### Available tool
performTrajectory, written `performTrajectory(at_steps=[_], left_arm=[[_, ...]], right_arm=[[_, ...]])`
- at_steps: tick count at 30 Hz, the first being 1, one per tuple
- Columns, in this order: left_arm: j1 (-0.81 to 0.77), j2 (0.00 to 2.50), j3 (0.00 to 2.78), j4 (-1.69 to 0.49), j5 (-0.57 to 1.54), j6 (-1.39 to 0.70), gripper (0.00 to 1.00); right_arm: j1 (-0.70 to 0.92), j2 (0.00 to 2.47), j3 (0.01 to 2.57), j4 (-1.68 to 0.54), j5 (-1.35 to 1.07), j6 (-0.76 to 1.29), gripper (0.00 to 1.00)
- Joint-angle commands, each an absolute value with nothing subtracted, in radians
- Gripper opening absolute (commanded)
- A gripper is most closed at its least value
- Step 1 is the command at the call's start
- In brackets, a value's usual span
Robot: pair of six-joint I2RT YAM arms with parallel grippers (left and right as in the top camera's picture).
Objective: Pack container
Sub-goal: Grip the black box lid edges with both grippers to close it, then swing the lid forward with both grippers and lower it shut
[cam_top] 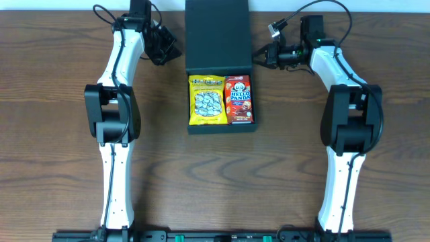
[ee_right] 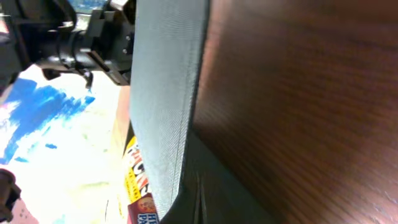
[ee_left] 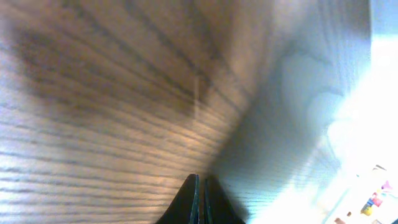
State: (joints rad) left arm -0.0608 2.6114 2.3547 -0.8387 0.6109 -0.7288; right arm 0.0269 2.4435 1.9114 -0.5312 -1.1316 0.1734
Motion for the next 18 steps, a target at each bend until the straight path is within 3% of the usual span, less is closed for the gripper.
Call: performTrajectory(at_steps=[1, 18], left_arm=[[-0.059, 2.623, 2.357, -0.832, 0.636, -0.722, 0.06], [-0.059, 2.623, 2.357, -0.683, 0.84, -0.71, 0.06]], right_arm=[[0.033, 2.443, 1.918, -0.51, -1.262, 0.142, 0.02], [0.032, 2.443, 1.918, -0.505, -1.274, 0.106, 0.02]])
